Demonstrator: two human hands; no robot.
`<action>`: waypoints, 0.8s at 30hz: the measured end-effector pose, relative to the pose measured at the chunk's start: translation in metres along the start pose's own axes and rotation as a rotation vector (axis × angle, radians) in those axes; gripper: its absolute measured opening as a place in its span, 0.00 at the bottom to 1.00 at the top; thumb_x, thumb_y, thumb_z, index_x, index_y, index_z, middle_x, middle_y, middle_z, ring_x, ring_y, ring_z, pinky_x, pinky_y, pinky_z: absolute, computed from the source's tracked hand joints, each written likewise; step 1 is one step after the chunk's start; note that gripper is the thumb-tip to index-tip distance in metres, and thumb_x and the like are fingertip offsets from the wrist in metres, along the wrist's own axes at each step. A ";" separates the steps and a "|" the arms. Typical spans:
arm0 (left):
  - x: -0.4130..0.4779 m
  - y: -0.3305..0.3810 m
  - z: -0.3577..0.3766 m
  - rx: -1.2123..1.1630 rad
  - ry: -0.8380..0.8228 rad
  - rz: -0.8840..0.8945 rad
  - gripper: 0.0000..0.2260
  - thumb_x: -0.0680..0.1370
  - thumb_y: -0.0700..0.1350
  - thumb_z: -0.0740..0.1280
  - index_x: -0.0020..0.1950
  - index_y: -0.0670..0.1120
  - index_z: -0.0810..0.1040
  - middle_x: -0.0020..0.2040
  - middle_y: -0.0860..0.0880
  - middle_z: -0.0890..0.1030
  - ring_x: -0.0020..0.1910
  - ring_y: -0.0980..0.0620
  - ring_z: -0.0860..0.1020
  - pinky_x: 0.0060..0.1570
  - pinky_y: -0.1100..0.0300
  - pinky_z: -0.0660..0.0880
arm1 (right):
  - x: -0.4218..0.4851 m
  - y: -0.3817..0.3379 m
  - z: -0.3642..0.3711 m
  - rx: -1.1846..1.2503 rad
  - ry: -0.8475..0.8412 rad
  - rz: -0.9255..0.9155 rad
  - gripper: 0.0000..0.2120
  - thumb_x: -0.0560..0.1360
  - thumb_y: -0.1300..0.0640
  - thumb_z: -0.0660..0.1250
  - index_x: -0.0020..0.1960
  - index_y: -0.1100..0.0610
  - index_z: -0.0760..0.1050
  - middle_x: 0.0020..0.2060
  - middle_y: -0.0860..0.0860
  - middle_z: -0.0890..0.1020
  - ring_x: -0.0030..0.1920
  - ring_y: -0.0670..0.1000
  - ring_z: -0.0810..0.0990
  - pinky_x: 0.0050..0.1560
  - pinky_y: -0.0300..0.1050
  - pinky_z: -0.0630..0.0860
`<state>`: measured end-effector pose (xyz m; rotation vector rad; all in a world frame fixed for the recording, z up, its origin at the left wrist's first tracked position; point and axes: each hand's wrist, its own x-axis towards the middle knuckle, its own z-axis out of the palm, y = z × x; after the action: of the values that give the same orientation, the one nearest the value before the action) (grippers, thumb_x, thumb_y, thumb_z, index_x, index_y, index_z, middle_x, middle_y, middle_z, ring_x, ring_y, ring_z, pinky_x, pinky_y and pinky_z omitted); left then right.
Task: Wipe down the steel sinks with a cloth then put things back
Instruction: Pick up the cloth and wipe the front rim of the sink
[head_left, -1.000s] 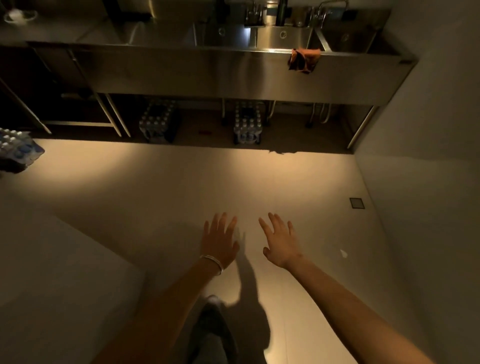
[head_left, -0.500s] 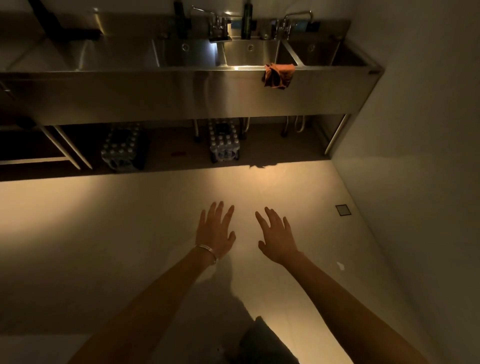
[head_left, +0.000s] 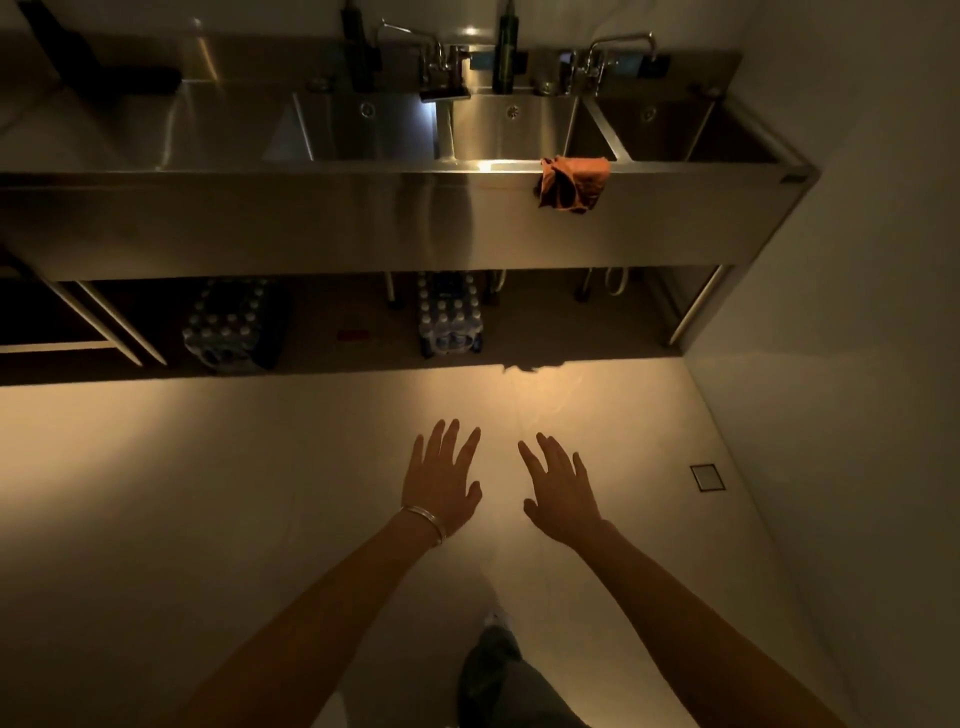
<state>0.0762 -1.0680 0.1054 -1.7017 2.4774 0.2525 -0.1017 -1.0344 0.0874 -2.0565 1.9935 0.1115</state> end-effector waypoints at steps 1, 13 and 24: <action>0.016 0.002 -0.004 -0.001 0.004 -0.007 0.31 0.80 0.58 0.52 0.76 0.53 0.39 0.78 0.45 0.41 0.76 0.44 0.41 0.74 0.45 0.42 | 0.014 0.008 -0.005 -0.002 -0.001 -0.009 0.36 0.78 0.49 0.62 0.77 0.51 0.44 0.77 0.55 0.46 0.77 0.56 0.44 0.74 0.58 0.43; 0.144 0.020 -0.016 0.017 -0.039 0.014 0.30 0.80 0.59 0.50 0.76 0.53 0.40 0.78 0.45 0.42 0.76 0.44 0.41 0.74 0.45 0.41 | 0.121 0.065 -0.037 -0.008 -0.017 -0.001 0.35 0.78 0.46 0.60 0.77 0.50 0.44 0.77 0.54 0.43 0.77 0.56 0.42 0.74 0.58 0.41; 0.305 -0.011 -0.050 -0.003 0.044 0.108 0.30 0.80 0.59 0.52 0.77 0.53 0.43 0.78 0.45 0.46 0.76 0.44 0.43 0.73 0.46 0.42 | 0.268 0.098 -0.094 -0.057 0.051 0.062 0.35 0.77 0.48 0.63 0.77 0.51 0.48 0.77 0.55 0.47 0.77 0.57 0.46 0.74 0.59 0.46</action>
<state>-0.0236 -1.3610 0.0939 -1.5935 2.6065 0.2322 -0.1982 -1.3183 0.0985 -2.0511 2.1089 0.1307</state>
